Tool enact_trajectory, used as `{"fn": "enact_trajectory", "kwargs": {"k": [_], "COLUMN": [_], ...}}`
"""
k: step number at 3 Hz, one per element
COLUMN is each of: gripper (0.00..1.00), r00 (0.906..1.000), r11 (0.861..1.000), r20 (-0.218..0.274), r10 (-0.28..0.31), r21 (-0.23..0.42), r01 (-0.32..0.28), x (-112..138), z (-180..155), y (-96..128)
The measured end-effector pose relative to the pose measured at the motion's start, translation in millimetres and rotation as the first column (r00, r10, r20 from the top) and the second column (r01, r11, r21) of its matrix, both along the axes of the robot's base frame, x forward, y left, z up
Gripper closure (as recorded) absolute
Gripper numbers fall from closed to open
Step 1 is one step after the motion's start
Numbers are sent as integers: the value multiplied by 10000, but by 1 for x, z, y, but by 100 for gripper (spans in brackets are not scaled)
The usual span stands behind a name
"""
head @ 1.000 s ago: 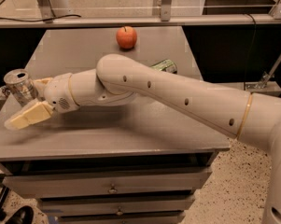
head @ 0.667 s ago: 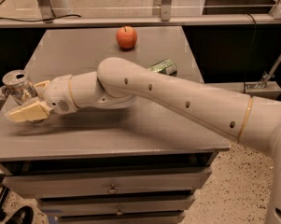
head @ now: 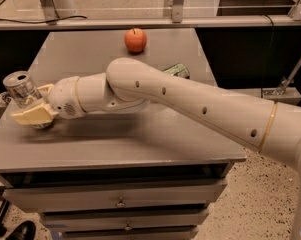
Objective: Knock redbull can over
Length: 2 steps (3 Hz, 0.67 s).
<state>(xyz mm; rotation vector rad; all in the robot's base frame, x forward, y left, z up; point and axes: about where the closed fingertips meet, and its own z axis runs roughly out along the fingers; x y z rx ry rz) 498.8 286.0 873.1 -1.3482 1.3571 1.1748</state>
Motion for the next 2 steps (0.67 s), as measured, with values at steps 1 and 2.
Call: {"fn": "enact_trajectory", "kwargs": {"k": [1,2], "gripper": [100,100], "r00": [9993,9952], "r11": [9975,9822], "r20": [340,902], "r10": [-138,-379], "r21": [-684,-1802], "r01": [161,537], "x": [15,35], "z": [7,22], "y": [-13,-41]}}
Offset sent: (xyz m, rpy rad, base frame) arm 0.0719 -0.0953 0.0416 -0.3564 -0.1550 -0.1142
